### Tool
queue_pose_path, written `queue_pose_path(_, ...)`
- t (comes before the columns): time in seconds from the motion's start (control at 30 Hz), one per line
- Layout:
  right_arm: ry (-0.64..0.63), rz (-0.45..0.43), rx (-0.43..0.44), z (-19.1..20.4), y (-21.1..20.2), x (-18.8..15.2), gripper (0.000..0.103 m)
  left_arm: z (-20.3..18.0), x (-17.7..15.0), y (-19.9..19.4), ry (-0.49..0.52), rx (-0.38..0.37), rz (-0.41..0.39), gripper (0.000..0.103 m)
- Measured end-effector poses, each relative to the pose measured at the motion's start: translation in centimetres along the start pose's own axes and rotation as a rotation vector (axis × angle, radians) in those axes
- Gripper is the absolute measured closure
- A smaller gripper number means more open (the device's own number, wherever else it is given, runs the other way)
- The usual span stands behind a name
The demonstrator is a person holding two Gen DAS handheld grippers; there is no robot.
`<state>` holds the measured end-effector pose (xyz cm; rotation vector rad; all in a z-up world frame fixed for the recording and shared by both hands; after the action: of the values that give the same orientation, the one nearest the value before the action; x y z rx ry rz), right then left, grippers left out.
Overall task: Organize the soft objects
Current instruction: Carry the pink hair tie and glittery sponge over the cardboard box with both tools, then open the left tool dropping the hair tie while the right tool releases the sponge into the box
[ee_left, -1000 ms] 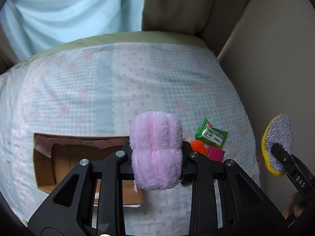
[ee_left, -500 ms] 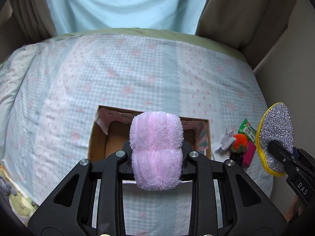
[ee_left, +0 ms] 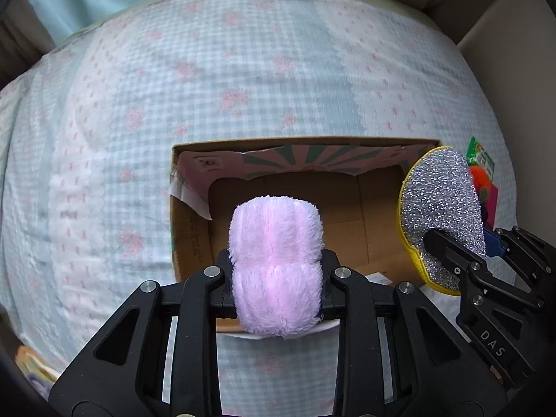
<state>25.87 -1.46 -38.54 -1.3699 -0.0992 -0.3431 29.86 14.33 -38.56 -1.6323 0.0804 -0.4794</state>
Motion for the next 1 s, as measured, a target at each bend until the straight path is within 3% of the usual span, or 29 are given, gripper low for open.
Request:
queue_pose_path(0.23,-0.083,0.073,-0.050,-0.2,4.3,-1.6,0.071,-0.5,0.7,6.3,0.086,-0.035,0.105,0.078)
queue_pose_path(0.4,-0.131,0.088,-0.050,-0.7,6.2,-1.4,0.070,-0.6,1.4,8.2,0.114,-0.022,0.124,0.078)
queue_pose_path(0.5,-0.173,0.118,-0.029,-0.4,7.5,-1.0,0.063,-0.4,1.9,9.0,0.130,-0.002,0.132,0.078)
queue_pose_path(0.53,-0.187,0.135,-0.027,-0.3,7.9,-1.0,0.057,-0.3,1.9,9.2,0.131,-0.003,0.137,0.067)
queue_pose_path(0.57,-0.198,0.144,-0.026,-0.2,8.2,-1.0,0.042,-0.3,1.9,9.5,0.131,-0.015,0.142,0.057)
queue_pose_path(0.6,-0.205,0.151,-0.015,-0.2,8.4,-1.0,0.031,-0.4,1.8,9.6,0.132,-0.028,0.143,0.028)
queue_pose_path(0.63,-0.207,0.157,-0.004,-0.2,8.5,-1.1,0.008,-0.6,1.8,9.8,0.134,-0.042,0.141,0.001)
queue_pose_path(0.67,-0.211,0.166,0.005,-0.2,8.7,-1.1,0.000,-0.8,1.8,9.9,0.137,-0.066,0.133,0.000)
queue_pose_path(1.0,-0.264,0.156,0.022,0.2,8.4,-2.5,0.000,-1.5,1.9,10.8,0.138,-0.065,0.150,0.000)
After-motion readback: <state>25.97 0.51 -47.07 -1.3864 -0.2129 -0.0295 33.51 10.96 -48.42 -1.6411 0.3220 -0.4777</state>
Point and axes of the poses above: each gripper's, at about its wrist camera, not at the fingertips, and y roughly the way its jaws point, z to its left, x to its top, the point moved 2 cm from there along y, roughly the way its jaws point, and after that the axes turned 12 degrees about y, right-handed, at the moved point
